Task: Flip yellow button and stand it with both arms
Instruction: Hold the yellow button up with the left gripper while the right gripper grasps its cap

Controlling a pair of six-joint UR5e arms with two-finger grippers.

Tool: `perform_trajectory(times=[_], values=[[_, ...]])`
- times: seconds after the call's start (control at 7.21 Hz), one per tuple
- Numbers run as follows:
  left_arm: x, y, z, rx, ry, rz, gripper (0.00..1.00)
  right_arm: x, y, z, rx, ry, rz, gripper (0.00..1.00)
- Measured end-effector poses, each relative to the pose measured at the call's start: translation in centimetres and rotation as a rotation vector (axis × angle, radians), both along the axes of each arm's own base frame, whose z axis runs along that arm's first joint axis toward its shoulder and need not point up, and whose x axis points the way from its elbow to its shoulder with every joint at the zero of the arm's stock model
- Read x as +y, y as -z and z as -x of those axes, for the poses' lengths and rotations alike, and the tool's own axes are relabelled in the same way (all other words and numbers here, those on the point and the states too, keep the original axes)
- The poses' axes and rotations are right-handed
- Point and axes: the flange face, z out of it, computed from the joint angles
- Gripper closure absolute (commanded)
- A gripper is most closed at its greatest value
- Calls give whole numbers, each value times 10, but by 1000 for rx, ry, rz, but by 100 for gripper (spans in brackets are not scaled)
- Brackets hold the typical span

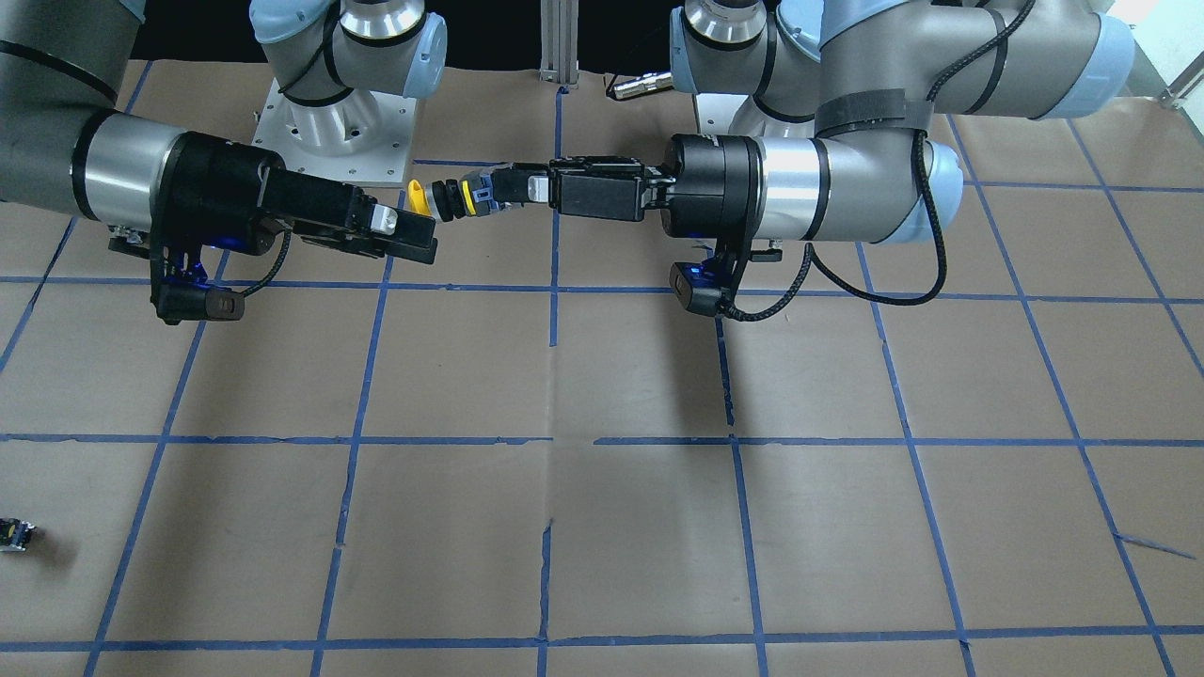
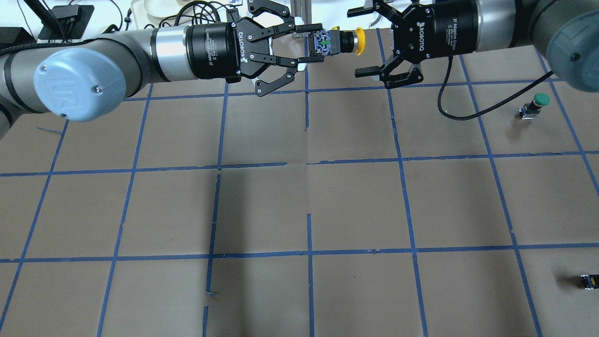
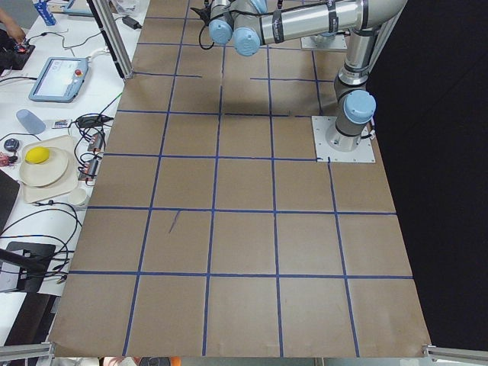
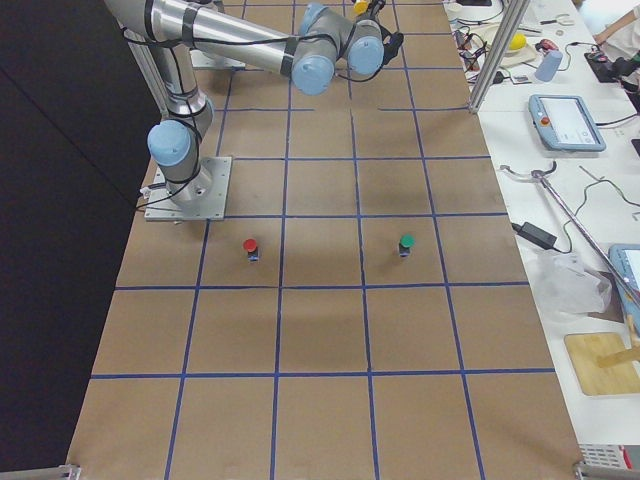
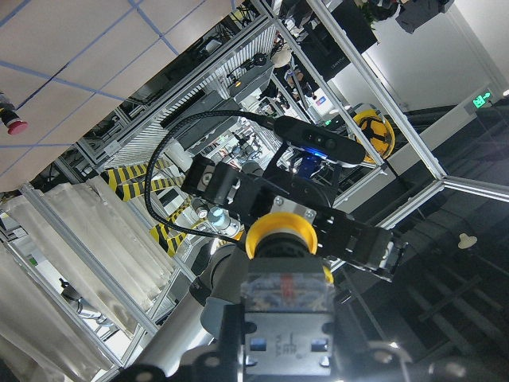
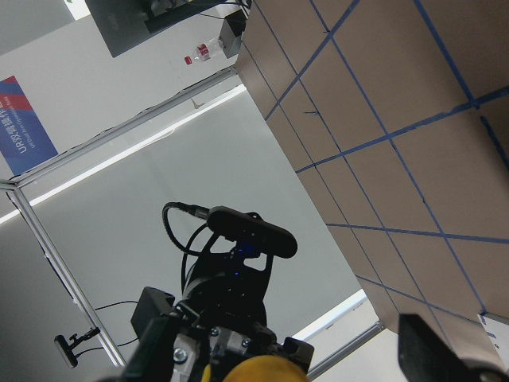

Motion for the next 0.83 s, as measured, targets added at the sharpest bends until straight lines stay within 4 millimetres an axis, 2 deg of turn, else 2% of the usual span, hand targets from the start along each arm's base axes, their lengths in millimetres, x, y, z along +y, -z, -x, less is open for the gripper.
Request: perform_trajectory(times=[0.28, 0.42, 0.55, 0.83], values=[[5, -7, -3, -1, -4, 6, 98, 5, -2, 1, 4, 1, 1, 4], [5, -5, -4, -1, -7, 2, 98, 7, -10, 1, -5, 8, 15, 4], [3, -2, -5, -2, -9, -4, 98, 8, -18, 0, -26, 19, 30, 11], [1, 2, -6, 0, -12, -12, 98, 13, -23, -3, -44, 22, 45, 59]])
